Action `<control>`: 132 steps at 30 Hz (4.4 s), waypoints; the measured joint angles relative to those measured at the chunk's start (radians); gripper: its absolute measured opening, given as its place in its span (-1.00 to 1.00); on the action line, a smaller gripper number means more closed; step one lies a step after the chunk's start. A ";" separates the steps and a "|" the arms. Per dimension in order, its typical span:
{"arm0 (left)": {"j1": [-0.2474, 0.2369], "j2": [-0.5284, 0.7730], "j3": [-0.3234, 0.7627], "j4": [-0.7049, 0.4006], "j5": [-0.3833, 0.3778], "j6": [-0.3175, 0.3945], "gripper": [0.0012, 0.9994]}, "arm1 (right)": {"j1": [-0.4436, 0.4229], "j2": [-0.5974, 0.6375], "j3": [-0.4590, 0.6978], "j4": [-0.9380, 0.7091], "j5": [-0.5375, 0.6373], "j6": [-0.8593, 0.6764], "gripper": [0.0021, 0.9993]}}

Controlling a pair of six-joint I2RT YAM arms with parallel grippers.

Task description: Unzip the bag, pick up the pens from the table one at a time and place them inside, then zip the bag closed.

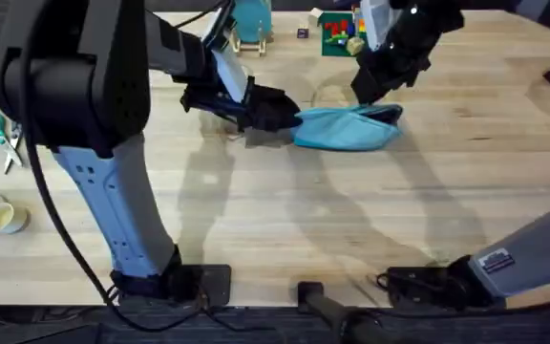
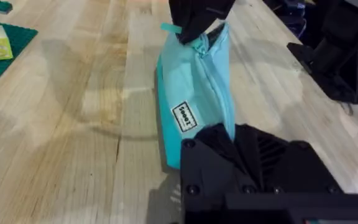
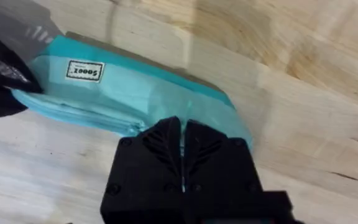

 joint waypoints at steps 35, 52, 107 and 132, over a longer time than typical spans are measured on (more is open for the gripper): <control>0.025 0.000 0.000 -0.002 0.001 0.000 -0.92 | -0.116 -0.100 -0.041 -0.030 0.037 -0.045 -0.94; 0.025 0.000 0.000 -0.003 0.002 0.000 -0.92 | -0.257 -0.100 -0.087 -0.006 0.015 -0.045 -0.93; 0.033 0.000 0.000 -0.006 0.000 0.000 -0.92 | -0.462 -0.501 -0.189 0.017 0.011 -0.053 -0.92; 0.033 0.000 0.000 -0.006 0.000 0.001 -0.76 | -0.344 -0.731 -0.189 -0.204 -0.175 -0.106 0.99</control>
